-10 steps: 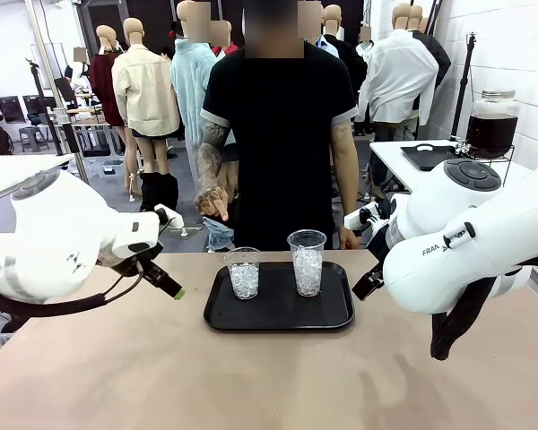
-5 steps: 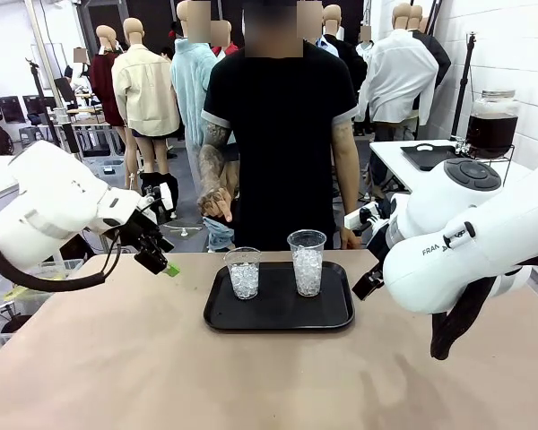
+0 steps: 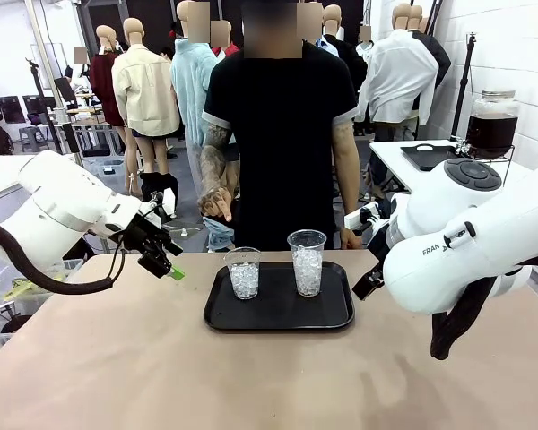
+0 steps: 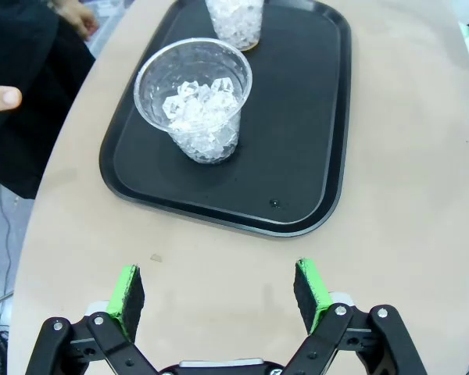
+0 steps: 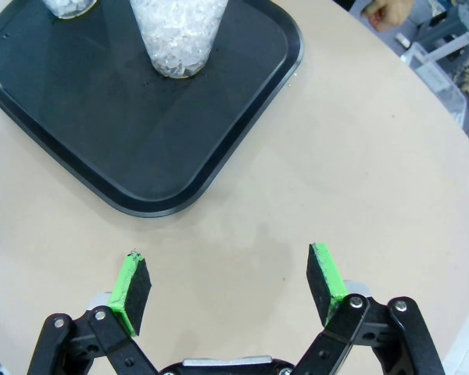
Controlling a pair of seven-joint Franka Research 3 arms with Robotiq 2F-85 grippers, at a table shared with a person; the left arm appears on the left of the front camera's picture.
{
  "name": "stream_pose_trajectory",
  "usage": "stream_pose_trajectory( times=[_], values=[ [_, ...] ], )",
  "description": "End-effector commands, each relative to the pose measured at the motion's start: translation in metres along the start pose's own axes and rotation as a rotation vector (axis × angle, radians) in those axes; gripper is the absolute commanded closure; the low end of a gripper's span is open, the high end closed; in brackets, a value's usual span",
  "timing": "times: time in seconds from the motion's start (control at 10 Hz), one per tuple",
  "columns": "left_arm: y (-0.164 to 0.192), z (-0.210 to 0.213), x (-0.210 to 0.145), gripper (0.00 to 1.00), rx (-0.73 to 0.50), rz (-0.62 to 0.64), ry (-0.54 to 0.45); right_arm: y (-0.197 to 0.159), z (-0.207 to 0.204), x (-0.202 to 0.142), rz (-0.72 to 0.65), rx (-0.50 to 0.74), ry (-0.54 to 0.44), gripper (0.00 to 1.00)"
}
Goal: Pour the drink into the iced cup.
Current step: Pick up the iced cup indicated by the human and present it to them.
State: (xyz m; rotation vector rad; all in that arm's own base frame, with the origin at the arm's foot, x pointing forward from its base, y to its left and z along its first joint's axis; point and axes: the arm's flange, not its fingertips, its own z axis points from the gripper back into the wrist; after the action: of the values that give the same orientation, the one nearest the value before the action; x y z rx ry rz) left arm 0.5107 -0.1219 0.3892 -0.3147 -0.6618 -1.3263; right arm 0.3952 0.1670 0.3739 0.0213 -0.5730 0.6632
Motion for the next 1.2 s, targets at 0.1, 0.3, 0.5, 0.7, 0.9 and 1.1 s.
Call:
stream_pose_trajectory(
  times=[0.1, 0.3, 0.5, 0.7, 0.9, 1.1],
  values=[
    [0.003, -0.017, -0.008, 0.00, -0.056, 0.020, -0.107, 0.001, 0.000, 0.000, 0.000, 0.001, 0.001, 0.00],
    [0.023, -0.043, -0.018, 0.00, -0.125, 0.108, -0.240, 0.001, 0.000, 0.000, 0.000, 0.001, 0.001, 0.00],
    [0.036, -0.065, -0.021, 0.00, -0.175, 0.103, -0.271, 0.001, 0.000, 0.000, 0.000, 0.001, 0.001, 0.00],
    [0.046, -0.093, -0.022, 0.00, -0.215, 0.068, -0.332, 0.001, 0.000, 0.000, 0.000, 0.001, 0.001, 0.00],
    [0.049, -0.113, -0.022, 0.00, -0.244, 0.031, -0.408, 0.001, 0.000, 0.000, 0.000, 0.001, 0.001, 0.00],
    [0.053, -0.127, -0.020, 0.00, -0.283, 0.044, -0.426, 0.001, 0.000, 0.000, 0.000, 0.001, 0.001, 0.00]
  ],
)
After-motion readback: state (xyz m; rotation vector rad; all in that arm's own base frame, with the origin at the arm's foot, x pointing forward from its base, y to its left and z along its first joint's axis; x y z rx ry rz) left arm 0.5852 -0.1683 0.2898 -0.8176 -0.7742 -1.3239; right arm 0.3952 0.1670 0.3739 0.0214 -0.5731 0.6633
